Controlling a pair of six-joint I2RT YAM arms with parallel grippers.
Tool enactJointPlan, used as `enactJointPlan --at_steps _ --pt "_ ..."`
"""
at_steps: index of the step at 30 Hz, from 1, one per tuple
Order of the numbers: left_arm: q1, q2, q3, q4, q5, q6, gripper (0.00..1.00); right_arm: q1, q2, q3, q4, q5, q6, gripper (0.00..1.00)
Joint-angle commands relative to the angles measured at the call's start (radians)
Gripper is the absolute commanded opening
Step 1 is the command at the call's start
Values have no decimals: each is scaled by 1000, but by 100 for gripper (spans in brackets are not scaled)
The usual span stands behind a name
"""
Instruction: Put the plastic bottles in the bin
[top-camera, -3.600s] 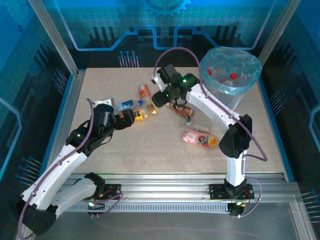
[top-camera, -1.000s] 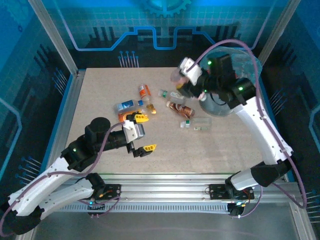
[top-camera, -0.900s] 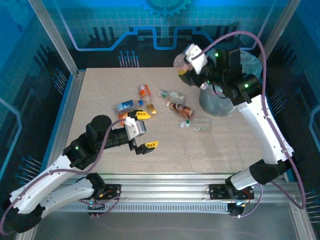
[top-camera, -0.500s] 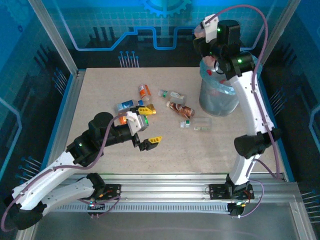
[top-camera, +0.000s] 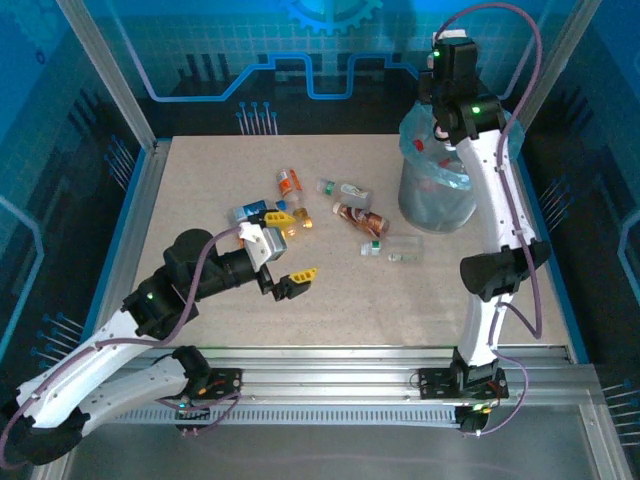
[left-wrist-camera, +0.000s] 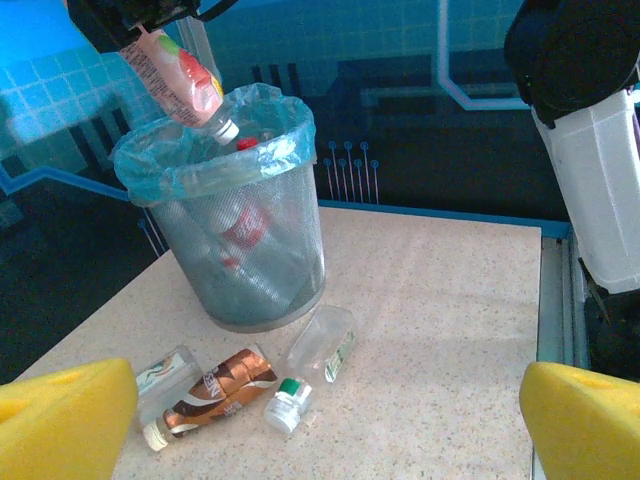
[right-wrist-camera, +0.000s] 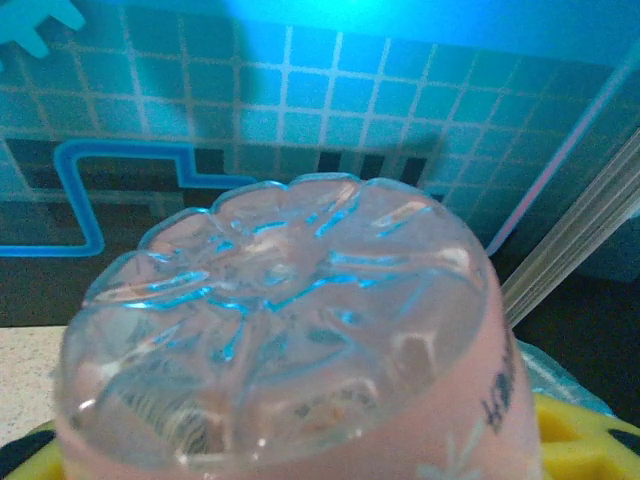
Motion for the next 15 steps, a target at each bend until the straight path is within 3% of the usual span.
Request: enactJointPlan --at_steps 1,10,15 --pt "-7 0 26 -35 -28 -3 99 -7 57 62 -78 61 49 54" --pt "-9 25 53 -62 -49 -15 99 -8 73 6 -191 146 89 57" --pt "-9 81 87 -65 -49 -30 99 -29 83 -64 -209 133 106 62"
